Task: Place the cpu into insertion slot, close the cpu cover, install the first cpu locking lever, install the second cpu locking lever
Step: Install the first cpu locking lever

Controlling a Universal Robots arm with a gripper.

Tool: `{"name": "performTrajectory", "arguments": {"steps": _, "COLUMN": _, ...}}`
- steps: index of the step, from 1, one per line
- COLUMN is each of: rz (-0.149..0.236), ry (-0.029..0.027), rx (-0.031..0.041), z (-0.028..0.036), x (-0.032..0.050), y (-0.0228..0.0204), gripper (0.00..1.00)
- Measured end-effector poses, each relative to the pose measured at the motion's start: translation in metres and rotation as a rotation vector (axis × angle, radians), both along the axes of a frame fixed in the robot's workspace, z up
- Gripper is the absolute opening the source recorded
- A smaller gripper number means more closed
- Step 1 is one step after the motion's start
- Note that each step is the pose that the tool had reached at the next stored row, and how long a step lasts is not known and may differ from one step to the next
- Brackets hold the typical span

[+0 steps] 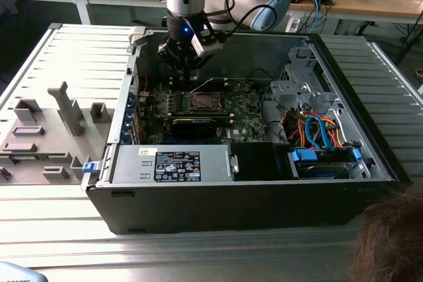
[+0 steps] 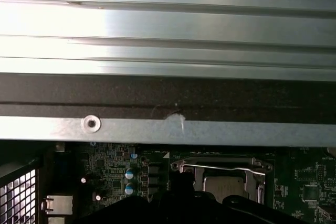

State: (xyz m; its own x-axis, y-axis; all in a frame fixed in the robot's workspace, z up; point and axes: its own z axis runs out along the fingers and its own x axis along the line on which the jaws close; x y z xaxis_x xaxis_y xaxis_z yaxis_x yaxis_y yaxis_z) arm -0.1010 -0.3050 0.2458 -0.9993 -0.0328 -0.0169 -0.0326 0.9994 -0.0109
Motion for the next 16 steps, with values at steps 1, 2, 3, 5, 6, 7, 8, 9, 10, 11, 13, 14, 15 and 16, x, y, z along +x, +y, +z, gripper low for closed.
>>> {"name": "performTrajectory", "arguments": {"steps": 1, "rz": 0.0, "ry": -0.0001, "rx": 0.0, "z": -0.0002, "x": 0.0, "y": 0.0, "gripper": 0.11}}
{"name": "performTrajectory", "arguments": {"steps": 2, "rz": 0.0, "ry": 0.0, "rx": 0.0, "z": -0.0004, "x": 0.0, "y": 0.0, "gripper": 0.11}}
{"name": "performTrajectory", "arguments": {"steps": 3, "rz": 0.0, "ry": 0.0, "rx": 0.0, "z": -0.0006, "x": 0.0001, "y": 0.0, "gripper": 0.11}}
{"name": "performTrajectory", "arguments": {"steps": 5, "rz": 0.0, "ry": 0.0, "rx": 0.0, "z": -0.001, "x": 0.0001, "y": 0.0, "gripper": 0.11}}
{"name": "performTrajectory", "arguments": {"steps": 6, "rz": 0.0, "ry": 0.0, "rx": 0.0, "z": -0.0012, "x": 0.0001, "y": 0.0, "gripper": 0.11}}
{"name": "performTrajectory", "arguments": {"steps": 7, "rz": 0.0, "ry": 0.0, "rx": 0.0, "z": -0.0014, "x": 0.0001, "y": 0.0, "gripper": 0.11}}
{"name": "performTrajectory", "arguments": {"steps": 8, "rz": 0.0, "ry": 0.0, "rx": 0.0, "z": -0.0015, "x": 0.0001, "y": 0.0, "gripper": 0.11}}
{"name": "performTrajectory", "arguments": {"steps": 9, "rz": 0.0, "ry": -0.0001, "rx": 0.0, "z": -0.0018, "x": 0.0002, "y": 0.0, "gripper": 0.11}}
{"name": "performTrajectory", "arguments": {"steps": 10, "rz": 0.0, "ry": -0.0001, "rx": 0.0001, "z": -0.002, "x": 0.0002, "y": 0.0, "gripper": 0.11}}
{"name": "performTrajectory", "arguments": {"steps": 11, "rz": 0.0, "ry": -0.0001, "rx": 0.0001, "z": -0.0022, "x": 0.0002, "y": 0.0, "gripper": 0.11}}
{"name": "performTrajectory", "arguments": {"steps": 13, "rz": 0.0, "ry": -0.0001, "rx": 0.0001, "z": -0.0028, "x": 0.0004, "y": 0.0, "gripper": 0.11}}
{"name": "performTrajectory", "arguments": {"steps": 14, "rz": 0.0, "ry": -0.0001, "rx": 0.0, "z": -0.0032, "x": 0.0004, "y": 0.0, "gripper": 0.11}}
{"name": "performTrajectory", "arguments": {"steps": 15, "rz": 0.0, "ry": -0.0001, "rx": 0.0, "z": -0.0037, "x": 0.0005, "y": 0.0, "gripper": 0.11}}
{"name": "performTrajectory", "arguments": {"steps": 16, "rz": 0.0, "ry": -0.0001, "rx": 0.0001, "z": -0.004, "x": 0.0006, "y": 0.0, "gripper": 0.11}}
